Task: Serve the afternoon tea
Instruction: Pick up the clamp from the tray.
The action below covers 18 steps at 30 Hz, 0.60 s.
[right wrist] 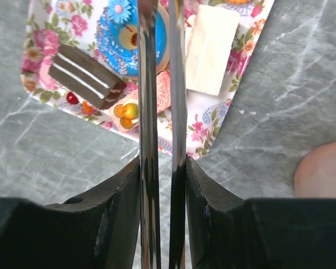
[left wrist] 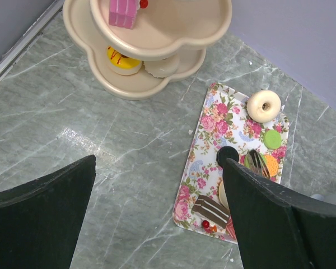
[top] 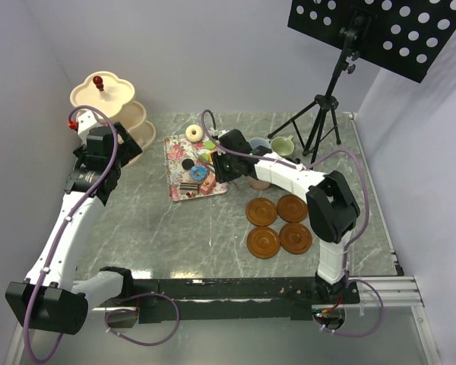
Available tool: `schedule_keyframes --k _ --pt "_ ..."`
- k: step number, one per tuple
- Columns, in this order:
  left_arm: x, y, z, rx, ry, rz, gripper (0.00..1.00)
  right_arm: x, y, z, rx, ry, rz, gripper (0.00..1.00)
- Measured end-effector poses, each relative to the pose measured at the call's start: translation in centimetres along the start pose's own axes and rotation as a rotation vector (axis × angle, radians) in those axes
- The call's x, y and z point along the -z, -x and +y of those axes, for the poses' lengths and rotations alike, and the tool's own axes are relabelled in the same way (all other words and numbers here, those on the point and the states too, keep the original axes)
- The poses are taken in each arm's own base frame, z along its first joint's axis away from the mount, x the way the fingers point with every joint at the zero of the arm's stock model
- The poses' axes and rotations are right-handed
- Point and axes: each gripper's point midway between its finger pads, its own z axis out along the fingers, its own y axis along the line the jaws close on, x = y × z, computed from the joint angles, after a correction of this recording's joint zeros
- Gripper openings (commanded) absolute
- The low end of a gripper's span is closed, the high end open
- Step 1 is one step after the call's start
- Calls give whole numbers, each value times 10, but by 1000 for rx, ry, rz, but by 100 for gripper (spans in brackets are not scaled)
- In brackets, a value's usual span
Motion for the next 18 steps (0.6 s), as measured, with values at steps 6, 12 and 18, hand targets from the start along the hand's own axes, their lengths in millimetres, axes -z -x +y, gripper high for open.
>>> schedule_keyframes --k 6,12,18 --pt "0 0 0 2 -2 -2 100 23 5 3 1 7 -23 39" --pt "0 0 -1 3 -3 -3 100 49 4 7 6 25 -35 38" --pt "0 -1 -2 2 -13 4 100 70 -1 10 24 50 -35 42"
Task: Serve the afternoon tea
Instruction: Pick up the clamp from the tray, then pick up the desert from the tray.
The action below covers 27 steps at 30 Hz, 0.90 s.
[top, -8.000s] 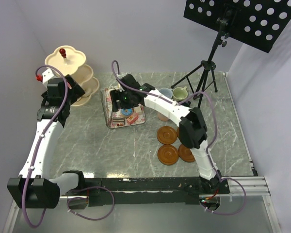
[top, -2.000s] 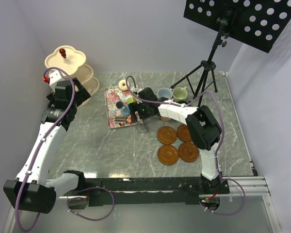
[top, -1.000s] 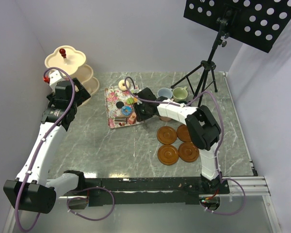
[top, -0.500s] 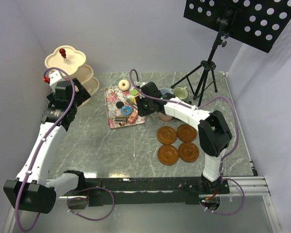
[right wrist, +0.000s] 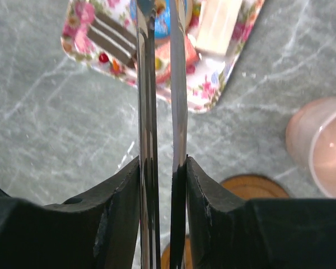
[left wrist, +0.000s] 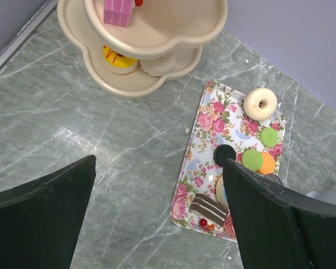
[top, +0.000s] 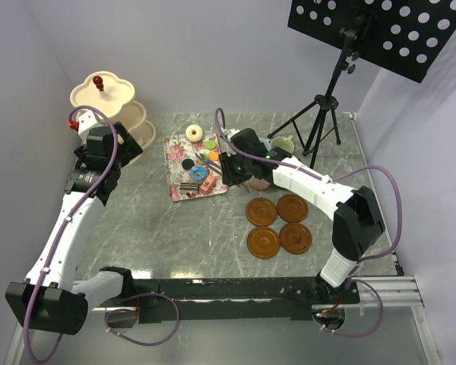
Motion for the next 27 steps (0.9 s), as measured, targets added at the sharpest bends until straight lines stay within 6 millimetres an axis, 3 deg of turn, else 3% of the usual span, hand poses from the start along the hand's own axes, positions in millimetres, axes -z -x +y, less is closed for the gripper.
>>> schedule_keyframes --k 10,27 --pt "-1 -4 0 1 -3 12 100 6 -33 -7 0 -16 85 49" --pt "-1 -5 0 5 -4 13 100 25 -49 3 -1 47 89 58"
